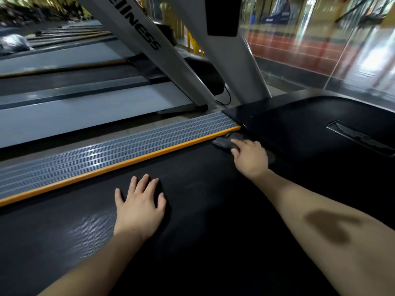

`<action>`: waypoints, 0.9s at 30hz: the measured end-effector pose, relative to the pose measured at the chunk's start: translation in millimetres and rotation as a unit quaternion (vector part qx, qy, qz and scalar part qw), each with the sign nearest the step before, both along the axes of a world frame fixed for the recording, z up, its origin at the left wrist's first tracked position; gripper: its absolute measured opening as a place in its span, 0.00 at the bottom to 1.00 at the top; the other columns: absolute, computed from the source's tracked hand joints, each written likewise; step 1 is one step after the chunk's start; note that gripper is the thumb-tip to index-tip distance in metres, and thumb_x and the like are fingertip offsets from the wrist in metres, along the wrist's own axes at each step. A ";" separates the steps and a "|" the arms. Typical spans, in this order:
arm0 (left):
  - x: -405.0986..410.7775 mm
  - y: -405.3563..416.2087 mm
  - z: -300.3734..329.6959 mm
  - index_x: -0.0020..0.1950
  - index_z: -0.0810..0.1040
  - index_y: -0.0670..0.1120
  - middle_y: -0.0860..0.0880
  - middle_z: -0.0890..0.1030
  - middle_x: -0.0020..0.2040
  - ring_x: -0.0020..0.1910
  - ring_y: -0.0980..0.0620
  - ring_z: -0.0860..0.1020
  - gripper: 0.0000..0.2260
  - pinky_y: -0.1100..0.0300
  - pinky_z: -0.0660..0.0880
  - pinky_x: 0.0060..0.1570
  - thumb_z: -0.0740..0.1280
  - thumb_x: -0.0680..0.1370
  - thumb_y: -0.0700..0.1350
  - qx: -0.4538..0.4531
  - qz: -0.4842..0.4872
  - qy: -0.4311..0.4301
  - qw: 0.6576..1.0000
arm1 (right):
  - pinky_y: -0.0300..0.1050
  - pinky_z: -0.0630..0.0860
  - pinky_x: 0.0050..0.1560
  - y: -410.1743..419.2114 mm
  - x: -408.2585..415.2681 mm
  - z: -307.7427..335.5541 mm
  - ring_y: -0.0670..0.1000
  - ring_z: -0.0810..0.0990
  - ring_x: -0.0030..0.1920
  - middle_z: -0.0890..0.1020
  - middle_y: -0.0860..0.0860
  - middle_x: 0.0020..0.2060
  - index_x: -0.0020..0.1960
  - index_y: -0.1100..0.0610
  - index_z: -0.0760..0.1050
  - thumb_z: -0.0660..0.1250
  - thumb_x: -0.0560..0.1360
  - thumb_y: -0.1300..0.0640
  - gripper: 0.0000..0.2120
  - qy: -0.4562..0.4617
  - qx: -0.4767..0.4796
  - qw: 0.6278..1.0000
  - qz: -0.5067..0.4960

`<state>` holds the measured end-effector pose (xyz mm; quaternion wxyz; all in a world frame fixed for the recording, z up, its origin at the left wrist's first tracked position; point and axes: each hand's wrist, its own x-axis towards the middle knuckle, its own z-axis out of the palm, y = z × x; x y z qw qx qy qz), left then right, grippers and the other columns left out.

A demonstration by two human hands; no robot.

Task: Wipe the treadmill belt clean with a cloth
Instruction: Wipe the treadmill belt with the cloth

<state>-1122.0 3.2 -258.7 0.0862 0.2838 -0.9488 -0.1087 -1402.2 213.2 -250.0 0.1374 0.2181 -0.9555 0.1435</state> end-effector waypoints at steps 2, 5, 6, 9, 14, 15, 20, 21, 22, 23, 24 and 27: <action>-0.7 -0.5 -0.1 0.79 0.61 0.58 0.54 0.56 0.83 0.82 0.50 0.46 0.24 0.36 0.42 0.78 0.51 0.82 0.60 0.005 -0.004 0.000 1.000 | 0.55 0.73 0.57 -20.1 13.2 1.9 0.61 0.74 0.57 0.79 0.54 0.60 0.68 0.45 0.73 0.61 0.79 0.46 0.18 0.004 -0.002 1.000 -0.006; -0.8 -0.2 1.1 0.79 0.61 0.59 0.55 0.56 0.82 0.82 0.50 0.46 0.24 0.37 0.41 0.77 0.51 0.82 0.60 0.011 -0.017 0.002 1.000 | 0.55 0.73 0.55 -72.0 61.2 2.5 0.60 0.72 0.56 0.79 0.53 0.57 0.67 0.44 0.74 0.60 0.79 0.42 0.18 0.004 0.016 0.995 0.099; -0.4 -0.3 1.7 0.79 0.62 0.59 0.56 0.56 0.82 0.82 0.51 0.46 0.24 0.37 0.41 0.78 0.51 0.82 0.60 0.011 -0.021 0.005 1.000 | 0.56 0.72 0.57 -87.4 79.6 3.1 0.60 0.71 0.57 0.78 0.53 0.58 0.67 0.44 0.74 0.58 0.79 0.40 0.19 0.006 0.019 0.992 0.128; 2.4 -0.8 1.8 0.79 0.62 0.58 0.57 0.56 0.82 0.82 0.53 0.46 0.24 0.39 0.41 0.79 0.52 0.82 0.60 0.009 -0.026 0.007 1.000 | 0.57 0.69 0.59 -96.0 90.7 3.6 0.58 0.69 0.60 0.74 0.51 0.59 0.68 0.42 0.74 0.56 0.81 0.39 0.19 -0.004 0.024 0.985 0.172; 1.1 -0.8 1.6 0.79 0.61 0.58 0.57 0.55 0.83 0.82 0.53 0.44 0.25 0.39 0.40 0.79 0.51 0.82 0.61 0.012 -0.031 0.003 0.999 | 0.56 0.76 0.52 -34.3 3.6 12.3 0.64 0.75 0.53 0.77 0.57 0.54 0.59 0.50 0.81 0.68 0.77 0.49 0.13 0.080 0.016 0.993 0.087; 0.7 -0.3 2.0 0.79 0.61 0.57 0.57 0.55 0.83 0.82 0.53 0.44 0.25 0.39 0.40 0.79 0.51 0.82 0.61 0.011 -0.031 0.002 0.999 | 0.55 0.75 0.53 -22.3 -14.1 12.7 0.63 0.73 0.55 0.77 0.57 0.56 0.61 0.49 0.80 0.67 0.78 0.48 0.14 0.084 0.041 0.995 0.039; -0.1 0.3 3.7 0.79 0.61 0.57 0.56 0.55 0.83 0.82 0.52 0.43 0.25 0.39 0.39 0.78 0.51 0.82 0.61 0.016 -0.035 0.003 0.999 | 0.54 0.72 0.54 -38.5 -7.4 12.3 0.61 0.72 0.55 0.75 0.57 0.56 0.61 0.50 0.80 0.62 0.79 0.48 0.14 0.030 0.010 0.998 -0.049; 0.0 0.5 3.6 0.79 0.61 0.57 0.56 0.55 0.83 0.82 0.53 0.43 0.25 0.39 0.39 0.78 0.51 0.82 0.61 0.016 -0.039 0.005 0.999 | 0.53 0.73 0.53 -52.1 8.9 11.4 0.61 0.72 0.54 0.75 0.57 0.54 0.59 0.50 0.80 0.62 0.79 0.47 0.14 0.026 0.000 0.999 -0.024; -0.2 0.5 3.4 0.79 0.62 0.57 0.56 0.55 0.83 0.82 0.54 0.43 0.26 0.40 0.40 0.79 0.50 0.82 0.61 0.014 -0.045 0.006 0.999 | 0.53 0.74 0.54 -64.8 27.8 10.0 0.61 0.72 0.53 0.75 0.57 0.53 0.58 0.50 0.81 0.62 0.79 0.46 0.14 0.020 -0.013 1.000 0.012; -0.2 0.3 3.2 0.79 0.63 0.57 0.57 0.56 0.82 0.82 0.54 0.44 0.26 0.41 0.41 0.79 0.48 0.81 0.62 0.007 -0.050 0.007 0.999 | 0.54 0.73 0.55 -75.1 46.2 6.9 0.61 0.72 0.53 0.75 0.57 0.53 0.59 0.49 0.81 0.63 0.79 0.46 0.14 0.017 -0.019 0.998 0.064; 0.5 0.0 3.0 0.79 0.63 0.58 0.58 0.57 0.82 0.82 0.55 0.45 0.28 0.41 0.43 0.79 0.46 0.80 0.63 -0.001 -0.052 0.007 0.999 | 0.55 0.73 0.56 -82.1 63.2 3.0 0.61 0.71 0.53 0.75 0.56 0.52 0.59 0.49 0.81 0.63 0.79 0.46 0.13 0.012 -0.015 0.992 0.122; 3.6 -1.9 1.9 0.78 0.63 0.61 0.60 0.58 0.81 0.82 0.57 0.47 0.31 0.42 0.45 0.79 0.43 0.77 0.64 -0.006 -0.050 0.005 0.999 | 0.57 0.75 0.54 -76.1 66.4 3.5 0.59 0.72 0.53 0.73 0.54 0.50 0.60 0.46 0.80 0.67 0.78 0.49 0.12 0.006 -0.001 0.973 0.232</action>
